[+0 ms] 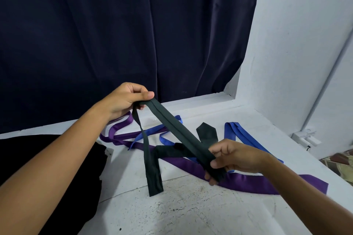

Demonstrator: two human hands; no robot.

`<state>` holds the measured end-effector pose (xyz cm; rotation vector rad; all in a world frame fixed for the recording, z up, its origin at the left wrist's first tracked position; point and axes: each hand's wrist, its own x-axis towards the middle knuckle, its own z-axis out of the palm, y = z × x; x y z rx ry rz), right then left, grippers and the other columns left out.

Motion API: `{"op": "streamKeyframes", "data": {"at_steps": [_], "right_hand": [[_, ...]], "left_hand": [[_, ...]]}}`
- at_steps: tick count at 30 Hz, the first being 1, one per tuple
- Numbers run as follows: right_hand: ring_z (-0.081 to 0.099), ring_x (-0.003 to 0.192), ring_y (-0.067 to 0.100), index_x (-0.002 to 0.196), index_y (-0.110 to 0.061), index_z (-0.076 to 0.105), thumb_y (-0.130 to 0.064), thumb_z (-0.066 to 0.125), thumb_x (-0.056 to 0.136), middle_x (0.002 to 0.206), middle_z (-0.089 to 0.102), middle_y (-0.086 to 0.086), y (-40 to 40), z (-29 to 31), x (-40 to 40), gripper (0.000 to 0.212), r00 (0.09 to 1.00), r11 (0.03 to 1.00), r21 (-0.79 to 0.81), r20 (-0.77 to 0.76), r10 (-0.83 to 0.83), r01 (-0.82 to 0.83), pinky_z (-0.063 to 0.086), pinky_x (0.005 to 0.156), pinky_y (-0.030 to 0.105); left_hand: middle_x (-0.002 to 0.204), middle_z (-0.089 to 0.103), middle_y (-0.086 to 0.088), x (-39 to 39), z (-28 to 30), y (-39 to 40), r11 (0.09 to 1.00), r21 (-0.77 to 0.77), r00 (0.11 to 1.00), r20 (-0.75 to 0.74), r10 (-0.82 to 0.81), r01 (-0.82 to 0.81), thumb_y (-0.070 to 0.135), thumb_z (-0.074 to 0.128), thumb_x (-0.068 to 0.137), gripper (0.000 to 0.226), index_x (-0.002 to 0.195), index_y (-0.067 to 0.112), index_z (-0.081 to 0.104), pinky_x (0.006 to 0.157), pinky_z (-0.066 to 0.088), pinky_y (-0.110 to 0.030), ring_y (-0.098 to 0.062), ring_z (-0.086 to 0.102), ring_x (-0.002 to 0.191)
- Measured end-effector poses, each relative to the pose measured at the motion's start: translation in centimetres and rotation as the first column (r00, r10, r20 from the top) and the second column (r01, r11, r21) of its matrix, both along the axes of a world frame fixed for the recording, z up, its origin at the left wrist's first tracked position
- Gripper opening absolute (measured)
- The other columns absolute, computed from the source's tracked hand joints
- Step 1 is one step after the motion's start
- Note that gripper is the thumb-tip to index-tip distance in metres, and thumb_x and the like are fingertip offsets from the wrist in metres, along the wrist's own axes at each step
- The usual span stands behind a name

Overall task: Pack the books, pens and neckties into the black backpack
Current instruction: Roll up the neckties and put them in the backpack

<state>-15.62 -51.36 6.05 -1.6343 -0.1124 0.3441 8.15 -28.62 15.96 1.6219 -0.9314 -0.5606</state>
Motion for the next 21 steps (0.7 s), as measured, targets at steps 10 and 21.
{"op": "streamKeyframes", "data": {"at_steps": [10,21], "right_hand": [[0.072,0.073,0.026,0.106,0.007,0.061,-0.005,0.046,0.089,0.090,0.071,0.022,2.7,8.2,1.8,0.025,0.941,0.807,0.550,0.103,-0.322,0.215,0.060,0.064,0.033],[0.073,0.087,0.027,0.111,0.006,0.059,0.002,0.037,0.098,0.099,0.071,0.021,2.1,12.0,3.1,0.025,0.873,0.744,0.577,0.102,-0.476,0.338,0.060,0.072,0.034]], "left_hand": [[0.120,0.069,0.000,-5.7,-6.1,-3.4,0.965,-0.067,0.965,-0.049,-0.257,0.254,0.016,0.073,0.072,0.049,0.120,0.015,0.064,0.095,0.049,-0.027,-0.015,0.060,0.119],[0.070,0.067,-0.012,-12.4,-7.4,-7.3,0.970,-0.239,0.972,-0.236,-0.014,-0.044,0.007,0.059,0.093,0.011,0.085,0.003,0.065,0.064,0.057,-0.033,-0.026,0.066,0.062]]}}
